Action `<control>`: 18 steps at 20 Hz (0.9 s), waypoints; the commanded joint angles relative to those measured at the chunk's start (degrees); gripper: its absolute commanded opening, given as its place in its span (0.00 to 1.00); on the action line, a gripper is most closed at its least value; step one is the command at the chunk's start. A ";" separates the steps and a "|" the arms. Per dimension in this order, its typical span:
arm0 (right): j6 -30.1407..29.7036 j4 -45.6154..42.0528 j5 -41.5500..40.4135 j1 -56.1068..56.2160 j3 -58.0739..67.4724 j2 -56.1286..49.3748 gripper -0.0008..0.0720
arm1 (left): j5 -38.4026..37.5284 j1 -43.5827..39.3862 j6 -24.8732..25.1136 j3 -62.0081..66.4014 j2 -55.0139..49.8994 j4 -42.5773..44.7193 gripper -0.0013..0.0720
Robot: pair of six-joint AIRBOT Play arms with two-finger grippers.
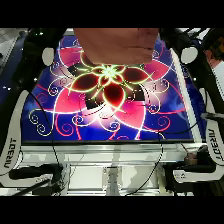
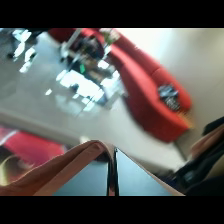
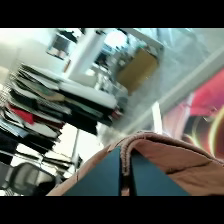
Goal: Fold the clothes and pants, and hang the long-sleeved shirts on hangers.
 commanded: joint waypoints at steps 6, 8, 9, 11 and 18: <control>-2.34 -1.90 24.15 -2.43 -4.13 -2.29 0.04 | -17.05 0.37 8.61 -8.52 0.76 0.26 0.03; -4.09 -2.19 27.17 -2.23 -6.32 -0.66 0.05 | -17.97 0.63 8.61 -13.75 3.85 0.28 0.03; -4.96 -2.60 28.41 -1.90 -7.85 0.59 0.04 | -18.25 0.63 8.68 -16.50 5.75 0.59 0.03; -6.14 -2.93 28.61 -1.07 -12.31 4.07 0.05 | -18.25 0.50 10.10 -22.91 10.80 1.77 0.03; -5.09 -2.27 26.91 0.68 -35.78 20.68 0.05 | -20.98 -1.31 10.34 -43.10 29.27 1.75 0.03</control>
